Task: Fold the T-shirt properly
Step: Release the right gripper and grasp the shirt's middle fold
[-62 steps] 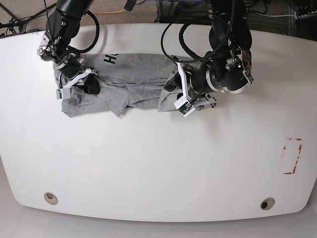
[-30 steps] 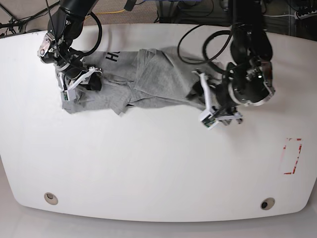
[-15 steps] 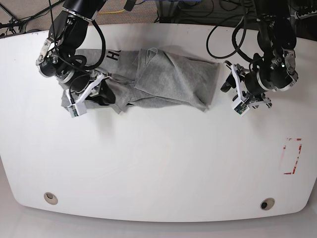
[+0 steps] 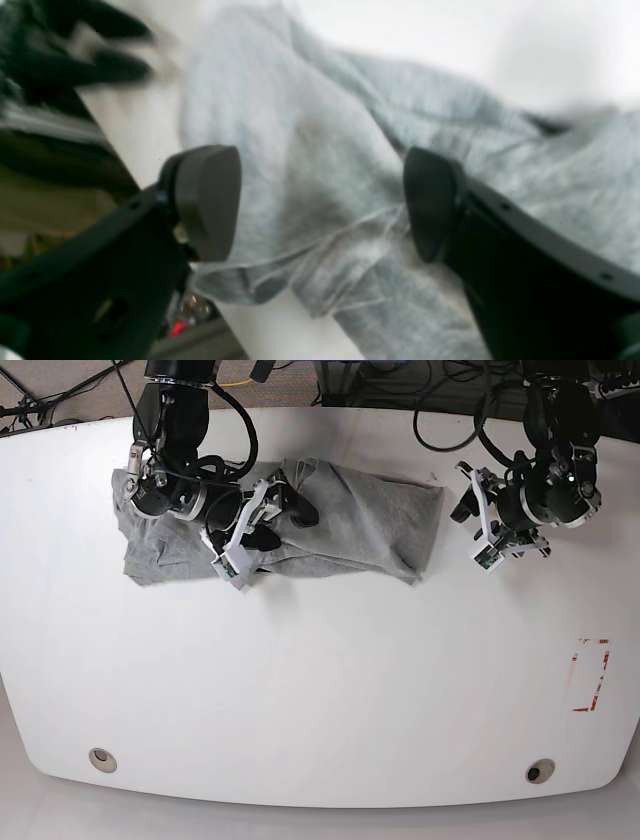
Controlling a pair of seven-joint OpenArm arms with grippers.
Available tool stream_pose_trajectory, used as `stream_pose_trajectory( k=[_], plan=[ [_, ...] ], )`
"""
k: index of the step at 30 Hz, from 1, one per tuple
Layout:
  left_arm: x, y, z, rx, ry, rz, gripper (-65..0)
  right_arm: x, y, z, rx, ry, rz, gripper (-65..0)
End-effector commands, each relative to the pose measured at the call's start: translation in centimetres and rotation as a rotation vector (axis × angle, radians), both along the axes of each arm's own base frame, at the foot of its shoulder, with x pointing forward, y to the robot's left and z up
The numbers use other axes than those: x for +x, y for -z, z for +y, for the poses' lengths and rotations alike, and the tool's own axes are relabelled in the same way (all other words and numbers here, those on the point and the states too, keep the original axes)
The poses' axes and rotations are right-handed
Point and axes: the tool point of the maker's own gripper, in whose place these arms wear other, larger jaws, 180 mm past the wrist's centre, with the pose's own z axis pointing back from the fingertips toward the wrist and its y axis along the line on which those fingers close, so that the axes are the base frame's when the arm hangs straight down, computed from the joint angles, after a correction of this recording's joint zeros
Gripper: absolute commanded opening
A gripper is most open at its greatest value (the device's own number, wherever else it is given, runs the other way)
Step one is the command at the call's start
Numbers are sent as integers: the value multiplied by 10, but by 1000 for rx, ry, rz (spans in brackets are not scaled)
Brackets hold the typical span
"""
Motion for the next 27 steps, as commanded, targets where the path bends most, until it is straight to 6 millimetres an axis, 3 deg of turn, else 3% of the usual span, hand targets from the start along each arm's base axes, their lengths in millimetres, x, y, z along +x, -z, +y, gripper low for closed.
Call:
stream_pose_trajectory(
  k=[1,7,14,27],
  plan=[
    [6,-10,2,-3,11,-38,-389,9,-7,4,36,14,-41,-184],
    [3,-8,3,-1,12,-28,-389,4,9,17,82,5,4,-184],
    [1,-6,1,-6,11,-24,-389,5,8,19,95,10,-5,-184],
    [2,-7,2,-4,10,-25,-389,12,9,-16,41,66,-23,-184]
  ],
)
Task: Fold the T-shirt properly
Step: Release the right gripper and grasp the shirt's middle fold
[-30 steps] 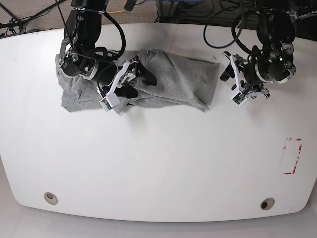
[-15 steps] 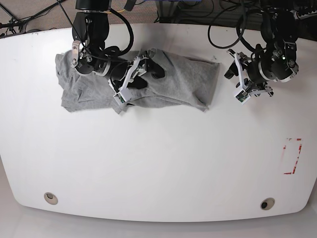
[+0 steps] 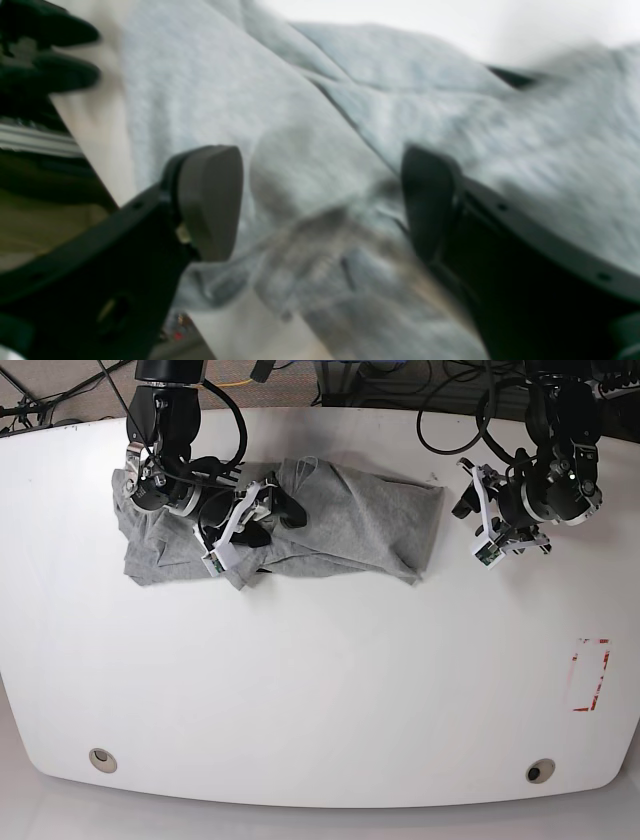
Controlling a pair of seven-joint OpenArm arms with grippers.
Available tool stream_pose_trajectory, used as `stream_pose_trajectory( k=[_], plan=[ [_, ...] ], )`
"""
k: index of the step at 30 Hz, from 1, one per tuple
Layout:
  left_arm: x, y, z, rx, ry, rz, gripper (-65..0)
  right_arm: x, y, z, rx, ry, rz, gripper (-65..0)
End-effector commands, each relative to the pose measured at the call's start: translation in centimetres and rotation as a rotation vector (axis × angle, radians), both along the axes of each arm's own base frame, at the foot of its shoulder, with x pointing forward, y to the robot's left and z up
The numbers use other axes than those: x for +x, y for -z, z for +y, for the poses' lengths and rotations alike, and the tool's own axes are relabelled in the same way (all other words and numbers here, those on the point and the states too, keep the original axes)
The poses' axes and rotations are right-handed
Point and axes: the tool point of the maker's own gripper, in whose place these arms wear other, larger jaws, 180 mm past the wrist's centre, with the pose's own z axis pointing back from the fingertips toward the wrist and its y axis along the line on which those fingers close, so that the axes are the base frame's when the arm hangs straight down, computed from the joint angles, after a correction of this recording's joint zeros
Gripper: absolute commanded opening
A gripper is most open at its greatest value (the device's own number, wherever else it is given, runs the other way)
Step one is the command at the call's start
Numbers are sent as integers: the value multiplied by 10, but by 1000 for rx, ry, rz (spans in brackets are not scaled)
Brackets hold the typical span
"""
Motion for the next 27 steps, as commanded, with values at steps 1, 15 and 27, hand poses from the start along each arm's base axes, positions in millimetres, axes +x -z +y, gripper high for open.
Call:
stream_pose_trajectory(
  k=[1,15,27],
  plan=[
    [7,-9,-1,-13,7,-39,-389,8,-13,1,26,7,-47,-184],
    [9,-11,-2,-14,6,-44,-389,-10,-12,45,98,-64,-12,-184],
    [7,-9,-2,-14,6,-37,-389,5,-24,48,106,-66,-61,-610]
  ],
)
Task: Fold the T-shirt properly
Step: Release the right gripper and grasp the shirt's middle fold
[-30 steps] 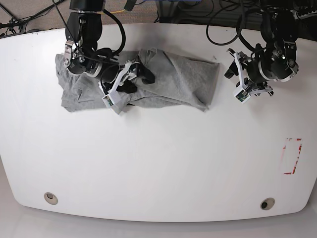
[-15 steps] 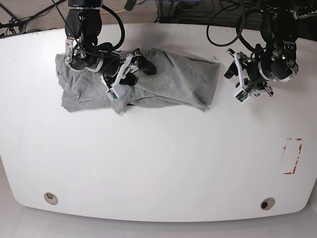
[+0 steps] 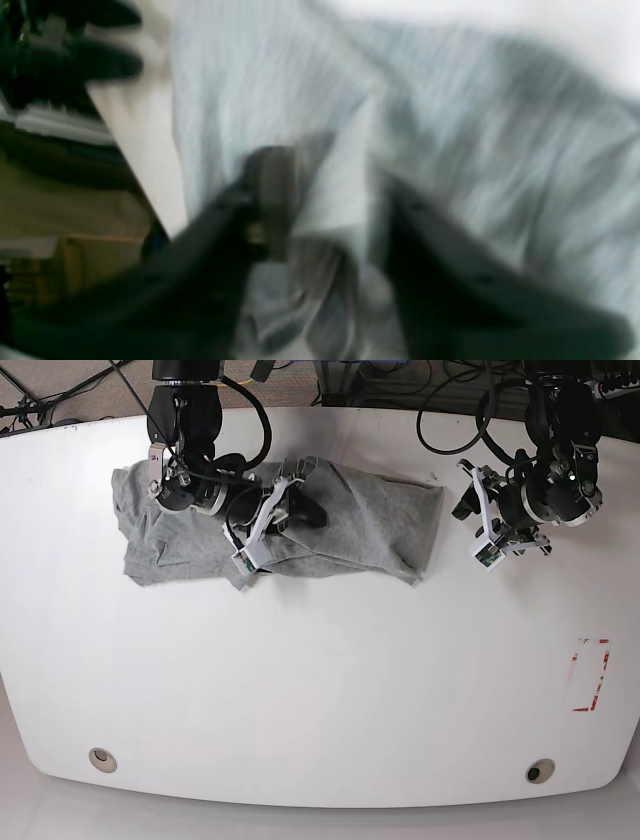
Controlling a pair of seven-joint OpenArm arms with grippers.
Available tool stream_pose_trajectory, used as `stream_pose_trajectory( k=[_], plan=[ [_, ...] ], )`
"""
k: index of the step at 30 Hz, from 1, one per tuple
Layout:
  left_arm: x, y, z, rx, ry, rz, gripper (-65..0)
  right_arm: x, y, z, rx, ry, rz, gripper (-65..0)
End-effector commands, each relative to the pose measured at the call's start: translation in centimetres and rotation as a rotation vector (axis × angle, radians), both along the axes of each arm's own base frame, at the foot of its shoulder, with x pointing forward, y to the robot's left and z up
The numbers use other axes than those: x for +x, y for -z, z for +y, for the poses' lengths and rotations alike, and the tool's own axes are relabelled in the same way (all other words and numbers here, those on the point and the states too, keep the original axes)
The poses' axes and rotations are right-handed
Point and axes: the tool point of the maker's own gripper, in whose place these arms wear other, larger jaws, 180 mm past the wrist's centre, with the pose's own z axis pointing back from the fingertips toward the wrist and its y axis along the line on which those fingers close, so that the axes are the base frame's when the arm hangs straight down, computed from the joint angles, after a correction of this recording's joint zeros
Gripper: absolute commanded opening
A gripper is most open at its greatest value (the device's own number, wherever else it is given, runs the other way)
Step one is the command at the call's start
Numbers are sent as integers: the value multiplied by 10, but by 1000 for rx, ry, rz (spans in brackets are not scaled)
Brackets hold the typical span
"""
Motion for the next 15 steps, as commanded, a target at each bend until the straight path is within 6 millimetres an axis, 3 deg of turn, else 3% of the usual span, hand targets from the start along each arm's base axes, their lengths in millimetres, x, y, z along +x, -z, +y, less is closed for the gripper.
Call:
stream_pose_trajectory(
  k=[1,9,15],
  plan=[
    [5,-8,-1,-12,7,-33,-389,7,-16,3,35,1,-51,-650],
    [4,-8,-1,-12,7,-31,-389,25,-43,-5,-29,-35,-152,-650],
    [3,-7,-1,-12,7,-28,-389,40,-52,-11,-55,-42,-190,-650]
  ],
)
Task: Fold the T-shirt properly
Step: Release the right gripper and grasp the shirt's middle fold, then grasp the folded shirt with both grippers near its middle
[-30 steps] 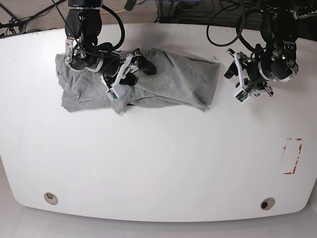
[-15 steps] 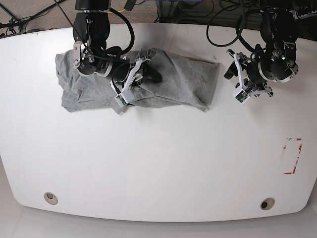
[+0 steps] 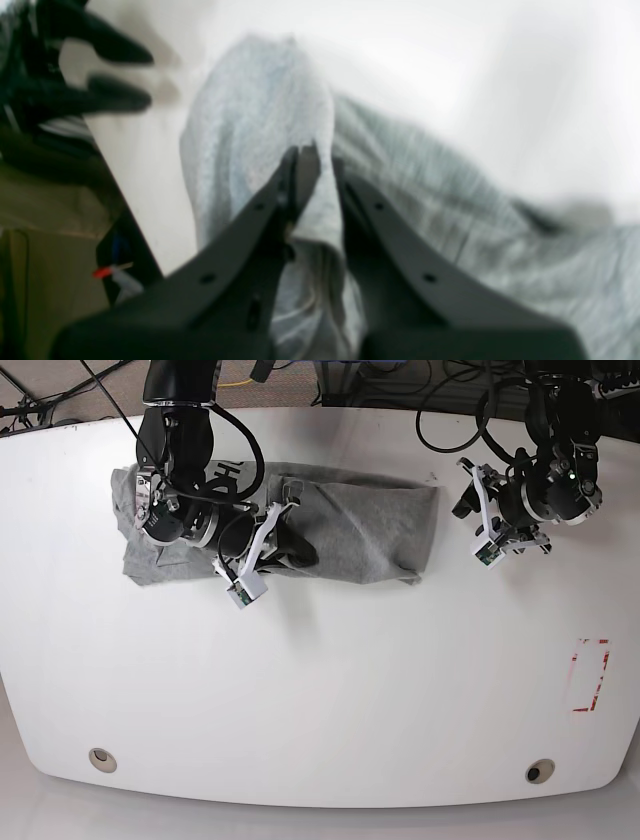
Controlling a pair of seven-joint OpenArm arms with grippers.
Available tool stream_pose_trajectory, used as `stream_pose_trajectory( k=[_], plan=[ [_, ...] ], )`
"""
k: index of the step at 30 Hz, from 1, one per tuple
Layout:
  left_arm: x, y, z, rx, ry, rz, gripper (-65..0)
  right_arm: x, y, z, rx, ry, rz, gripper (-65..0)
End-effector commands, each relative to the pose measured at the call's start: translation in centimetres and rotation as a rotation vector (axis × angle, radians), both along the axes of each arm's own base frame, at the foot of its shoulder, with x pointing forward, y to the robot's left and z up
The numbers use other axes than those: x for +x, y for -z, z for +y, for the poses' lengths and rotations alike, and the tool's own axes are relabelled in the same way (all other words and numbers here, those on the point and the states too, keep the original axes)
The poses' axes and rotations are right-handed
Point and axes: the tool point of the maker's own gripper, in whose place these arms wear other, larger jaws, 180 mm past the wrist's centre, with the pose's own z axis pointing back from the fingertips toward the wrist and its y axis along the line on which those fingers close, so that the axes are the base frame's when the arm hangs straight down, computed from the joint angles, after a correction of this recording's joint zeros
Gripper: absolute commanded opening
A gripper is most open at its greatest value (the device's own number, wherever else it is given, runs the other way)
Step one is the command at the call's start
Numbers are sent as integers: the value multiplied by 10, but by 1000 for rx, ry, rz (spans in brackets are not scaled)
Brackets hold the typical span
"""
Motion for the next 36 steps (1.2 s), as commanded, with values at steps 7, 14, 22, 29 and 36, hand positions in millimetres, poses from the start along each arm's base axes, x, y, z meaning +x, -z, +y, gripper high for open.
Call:
stream_pose_trajectory(
  k=[7,14,22,29,36],
  plan=[
    [1,-6,-4,-19,10,-24,-389,17,8,-15,-16,1,14,-634],
    [12,-13,-19,-64,9,-56,-389,17,27,-38,-45,31,61,-493],
    [33,-28,-53,-167,0,-116,-389,9,1,-39,-72,13,-34,-312],
    [38,-31,-85,-274,-16,-116,-389,-3,-25,-11,30,-10,-87,-314],
    [37,13,-87,-312,-56,39,-393,-10,-23,18,107,-37,-55,-315]
  ],
)
